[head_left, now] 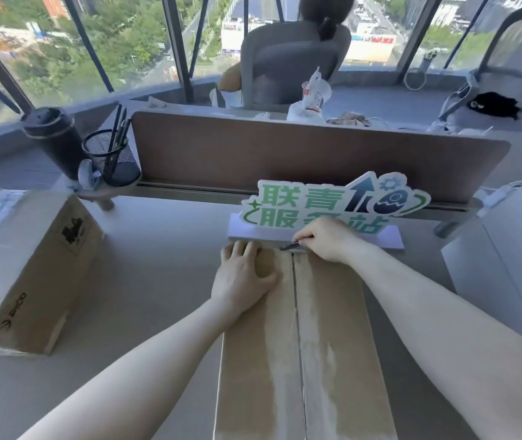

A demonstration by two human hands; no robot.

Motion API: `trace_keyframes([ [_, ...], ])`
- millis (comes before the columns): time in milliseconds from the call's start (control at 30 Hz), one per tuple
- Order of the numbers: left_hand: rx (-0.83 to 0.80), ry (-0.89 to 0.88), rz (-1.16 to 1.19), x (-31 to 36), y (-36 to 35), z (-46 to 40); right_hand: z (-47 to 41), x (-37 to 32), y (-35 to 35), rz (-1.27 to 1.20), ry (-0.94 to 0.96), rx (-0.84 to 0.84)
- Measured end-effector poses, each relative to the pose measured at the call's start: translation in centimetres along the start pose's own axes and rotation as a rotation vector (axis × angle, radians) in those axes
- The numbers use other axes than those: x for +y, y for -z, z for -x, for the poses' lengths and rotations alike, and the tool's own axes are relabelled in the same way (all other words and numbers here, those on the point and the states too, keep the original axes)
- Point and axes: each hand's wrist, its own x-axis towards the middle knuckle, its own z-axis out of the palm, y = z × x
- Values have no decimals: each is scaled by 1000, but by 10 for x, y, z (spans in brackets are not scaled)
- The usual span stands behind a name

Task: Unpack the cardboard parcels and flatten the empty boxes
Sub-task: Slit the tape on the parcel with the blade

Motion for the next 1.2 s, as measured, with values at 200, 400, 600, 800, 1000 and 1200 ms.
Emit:
trace_keyframes([
  [200,-6,67,-64,5,-1,0,-26,17,4,-64,85,-152],
  [400,17,84,-80,7,-1,0,-44,16,16,119,220,-246],
  [600,9,91,-104,7,1,0,-40,33,23,228,274,-224],
  [800,9,71,-104,11,2,1,-26,44,28,333,308,-205],
  [1000,2,69,-98,10,3,1,2,42,35,433,256,-103],
  [1200,6,40,-93,10,4,7,64,9,3,141,-21,170],
])
